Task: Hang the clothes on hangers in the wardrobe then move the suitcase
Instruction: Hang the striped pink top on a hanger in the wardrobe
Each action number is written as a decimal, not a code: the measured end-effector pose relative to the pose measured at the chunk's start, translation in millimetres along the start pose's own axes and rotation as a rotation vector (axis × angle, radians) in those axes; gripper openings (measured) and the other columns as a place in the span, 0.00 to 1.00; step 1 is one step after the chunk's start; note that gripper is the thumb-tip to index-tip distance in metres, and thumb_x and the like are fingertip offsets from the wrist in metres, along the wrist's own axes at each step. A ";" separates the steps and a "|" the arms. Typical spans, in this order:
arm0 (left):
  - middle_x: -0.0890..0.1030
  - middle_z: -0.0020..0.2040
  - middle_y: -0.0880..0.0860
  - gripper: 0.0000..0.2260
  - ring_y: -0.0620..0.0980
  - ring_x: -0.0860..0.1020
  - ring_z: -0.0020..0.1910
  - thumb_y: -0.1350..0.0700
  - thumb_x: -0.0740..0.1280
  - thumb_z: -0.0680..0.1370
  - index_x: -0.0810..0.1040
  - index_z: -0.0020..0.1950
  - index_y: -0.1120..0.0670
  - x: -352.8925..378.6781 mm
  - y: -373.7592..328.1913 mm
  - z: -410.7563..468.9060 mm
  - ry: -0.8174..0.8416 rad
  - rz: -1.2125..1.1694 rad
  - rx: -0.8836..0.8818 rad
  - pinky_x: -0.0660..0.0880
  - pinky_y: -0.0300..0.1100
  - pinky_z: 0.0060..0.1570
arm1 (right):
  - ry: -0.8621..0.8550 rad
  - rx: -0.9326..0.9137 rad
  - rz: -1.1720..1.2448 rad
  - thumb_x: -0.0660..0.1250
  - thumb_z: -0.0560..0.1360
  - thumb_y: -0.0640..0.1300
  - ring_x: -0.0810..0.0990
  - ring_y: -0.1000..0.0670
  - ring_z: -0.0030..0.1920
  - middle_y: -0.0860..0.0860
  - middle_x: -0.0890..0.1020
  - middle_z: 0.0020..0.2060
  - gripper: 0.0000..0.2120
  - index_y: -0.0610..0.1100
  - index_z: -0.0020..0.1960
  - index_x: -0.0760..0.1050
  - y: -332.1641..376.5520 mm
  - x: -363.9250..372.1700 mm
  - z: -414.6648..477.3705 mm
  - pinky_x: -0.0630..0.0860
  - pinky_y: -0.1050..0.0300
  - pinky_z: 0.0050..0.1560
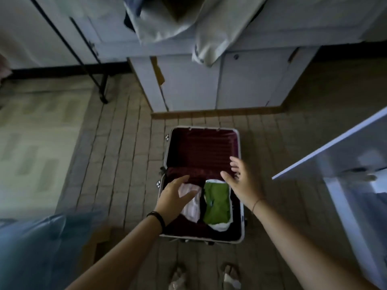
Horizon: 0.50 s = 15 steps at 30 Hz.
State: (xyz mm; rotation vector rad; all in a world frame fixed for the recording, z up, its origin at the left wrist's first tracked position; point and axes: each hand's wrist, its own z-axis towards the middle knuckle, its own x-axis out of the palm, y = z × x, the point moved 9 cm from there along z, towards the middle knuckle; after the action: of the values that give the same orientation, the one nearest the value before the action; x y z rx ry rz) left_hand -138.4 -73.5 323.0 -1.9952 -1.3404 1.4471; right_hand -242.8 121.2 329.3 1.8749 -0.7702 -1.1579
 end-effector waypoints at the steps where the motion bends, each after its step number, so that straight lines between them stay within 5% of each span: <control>1: 0.72 0.67 0.47 0.27 0.48 0.70 0.67 0.46 0.69 0.74 0.68 0.71 0.48 9.2 31.6 8.7 -0.001 -0.004 -0.039 0.70 0.46 0.64 | 0.018 0.034 0.007 0.68 0.74 0.50 0.72 0.53 0.62 0.51 0.73 0.62 0.26 0.47 0.69 0.66 -22.8 24.1 5.4 0.72 0.53 0.63; 5: 0.73 0.68 0.47 0.27 0.48 0.70 0.67 0.46 0.70 0.74 0.68 0.71 0.49 56.7 160.8 52.8 0.013 -0.048 -0.179 0.69 0.46 0.65 | 0.091 0.146 0.004 0.67 0.74 0.51 0.73 0.51 0.60 0.51 0.73 0.59 0.25 0.45 0.68 0.67 -126.1 122.1 31.2 0.72 0.54 0.61; 12: 0.74 0.66 0.55 0.25 0.52 0.73 0.63 0.48 0.68 0.76 0.69 0.69 0.58 164.8 356.4 129.5 -0.025 -0.208 -0.436 0.66 0.37 0.54 | 0.198 0.344 0.017 0.68 0.73 0.55 0.73 0.48 0.63 0.45 0.72 0.65 0.30 0.43 0.70 0.64 -318.2 267.8 83.0 0.72 0.54 0.61; 15: 0.76 0.63 0.58 0.25 0.55 0.74 0.63 0.46 0.65 0.77 0.71 0.67 0.61 216.3 417.9 161.2 -0.017 -0.291 -0.532 0.67 0.38 0.57 | 0.238 0.370 -0.004 0.68 0.73 0.56 0.69 0.47 0.68 0.44 0.67 0.70 0.35 0.42 0.72 0.60 -379.5 310.8 115.0 0.69 0.50 0.66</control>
State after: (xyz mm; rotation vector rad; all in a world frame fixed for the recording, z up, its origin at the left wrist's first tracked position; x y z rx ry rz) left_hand -65.3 -142.4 -164.2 -1.9583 -2.0915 1.0503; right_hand -189.3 28.1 -163.0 2.2690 -0.8897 -0.8118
